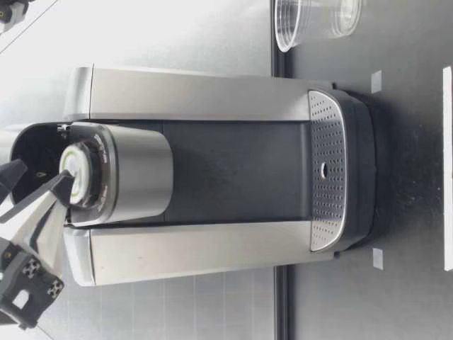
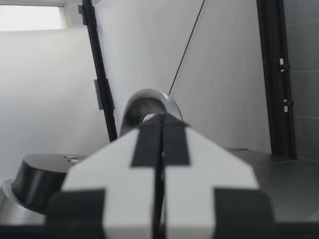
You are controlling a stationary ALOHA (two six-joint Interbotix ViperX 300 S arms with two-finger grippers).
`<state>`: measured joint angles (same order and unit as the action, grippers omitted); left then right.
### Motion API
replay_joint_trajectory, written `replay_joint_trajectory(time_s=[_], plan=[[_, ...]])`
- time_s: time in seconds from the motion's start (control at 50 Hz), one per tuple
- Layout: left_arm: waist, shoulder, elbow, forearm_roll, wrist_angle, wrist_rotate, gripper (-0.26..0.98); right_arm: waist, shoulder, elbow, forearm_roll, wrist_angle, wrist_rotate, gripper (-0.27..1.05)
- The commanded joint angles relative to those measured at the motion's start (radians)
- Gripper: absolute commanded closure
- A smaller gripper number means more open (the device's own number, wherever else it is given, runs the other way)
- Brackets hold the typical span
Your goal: Place the coffee capsule inside the capsule container, then place the cup onto the center of the cup tray, then push the 'Hot Water' and 'Travel Mug' buttons.
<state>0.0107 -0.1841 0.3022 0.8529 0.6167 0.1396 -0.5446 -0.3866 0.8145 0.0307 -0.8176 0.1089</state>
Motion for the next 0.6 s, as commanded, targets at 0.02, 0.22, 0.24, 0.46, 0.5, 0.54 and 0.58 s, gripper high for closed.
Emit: replay_joint_trajectory(time_s=[0.02,0.22,0.24,0.46,0.5,0.54,0.58], plan=[[0.003,-0.015,-0.014,0.011,-0.005,-0.003,-0.01,-0.006,-0.017,-0.009,0.000,-0.011,0.002,0.72],[-0.002,-0.049,0.000,0.005,-0.037,-0.026,-0.01,-0.006,-0.011,-0.020,0.000,-0.011,0.000,0.72],[-0.005,-0.057,0.008,0.000,-0.052,-0.046,-0.01,-0.006,-0.009,-0.023,-0.002,-0.009,0.000,0.72],[-0.017,-0.161,0.176,-0.003,-0.273,-0.351,0.00,-0.014,0.018,-0.086,0.011,0.028,-0.011,0.72],[-0.017,-0.183,0.212,-0.003,-0.328,-0.420,0.01,-0.021,0.028,-0.101,0.015,0.051,-0.014,0.72],[-0.018,-0.201,0.245,-0.002,-0.380,-0.480,0.03,-0.029,0.040,-0.118,0.020,0.078,-0.015,0.72],[-0.017,-0.222,0.282,-0.002,-0.442,-0.551,0.06,-0.037,0.054,-0.137,0.021,0.109,-0.015,0.72]])
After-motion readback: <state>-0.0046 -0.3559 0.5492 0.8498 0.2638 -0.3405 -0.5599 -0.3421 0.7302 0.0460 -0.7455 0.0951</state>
